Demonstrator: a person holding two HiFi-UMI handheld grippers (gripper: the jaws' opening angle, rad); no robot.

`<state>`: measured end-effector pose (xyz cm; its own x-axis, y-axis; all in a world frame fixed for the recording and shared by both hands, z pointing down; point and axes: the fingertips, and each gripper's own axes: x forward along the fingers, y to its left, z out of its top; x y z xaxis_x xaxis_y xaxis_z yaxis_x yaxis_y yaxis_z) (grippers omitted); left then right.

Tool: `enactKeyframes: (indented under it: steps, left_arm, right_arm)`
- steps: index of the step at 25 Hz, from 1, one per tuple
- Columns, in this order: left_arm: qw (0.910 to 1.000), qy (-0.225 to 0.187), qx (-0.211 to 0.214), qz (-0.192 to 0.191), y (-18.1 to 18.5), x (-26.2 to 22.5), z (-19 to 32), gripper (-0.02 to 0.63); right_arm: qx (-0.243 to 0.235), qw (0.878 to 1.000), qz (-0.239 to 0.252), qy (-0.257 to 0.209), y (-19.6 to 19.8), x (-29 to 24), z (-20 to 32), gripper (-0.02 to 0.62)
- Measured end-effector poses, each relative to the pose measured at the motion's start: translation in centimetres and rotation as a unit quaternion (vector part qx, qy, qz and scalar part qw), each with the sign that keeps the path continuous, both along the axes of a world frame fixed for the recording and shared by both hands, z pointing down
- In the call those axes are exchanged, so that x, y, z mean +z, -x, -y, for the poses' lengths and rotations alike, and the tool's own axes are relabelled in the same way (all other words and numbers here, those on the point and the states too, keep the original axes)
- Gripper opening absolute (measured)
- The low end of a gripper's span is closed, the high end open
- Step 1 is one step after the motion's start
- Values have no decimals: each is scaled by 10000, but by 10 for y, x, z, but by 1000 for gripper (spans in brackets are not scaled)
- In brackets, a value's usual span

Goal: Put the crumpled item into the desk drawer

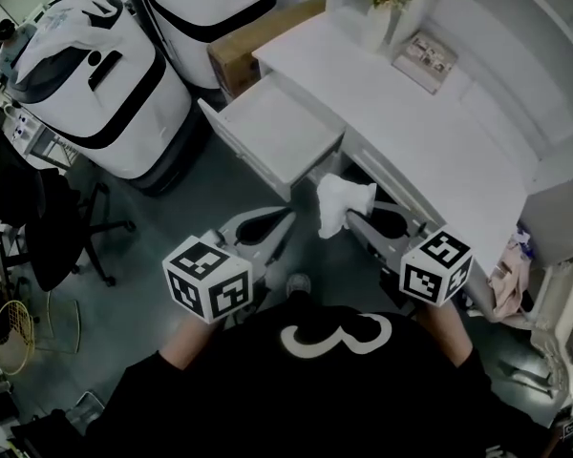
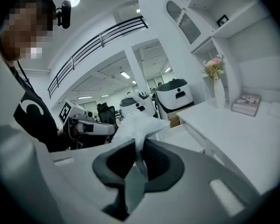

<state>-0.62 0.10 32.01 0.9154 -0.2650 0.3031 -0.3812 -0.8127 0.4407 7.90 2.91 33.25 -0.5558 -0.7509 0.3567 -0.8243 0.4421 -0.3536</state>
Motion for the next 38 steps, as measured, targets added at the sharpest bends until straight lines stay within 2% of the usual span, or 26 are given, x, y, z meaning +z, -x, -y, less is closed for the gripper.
enactKeyframes:
  steps: [7, 21, 28, 38]
  left_arm:
    - [9998, -112, -61, 120, 1, 12, 53, 11]
    - [9986, -86, -463, 229, 5, 22, 94, 11]
    - [9962, 147, -757, 403, 8, 39, 137, 11]
    - [9912, 457, -1129, 513, 2, 63, 208, 11]
  right_arm:
    - [21, 9995, -293, 81, -2, 13, 44, 48]
    - [-180, 9993, -310, 99, -8, 21, 93, 49]
    - [-401, 9985, -173, 329, -9, 40, 148, 49]
    - [-762, 9940, -273, 737, -11, 77, 237, 49]
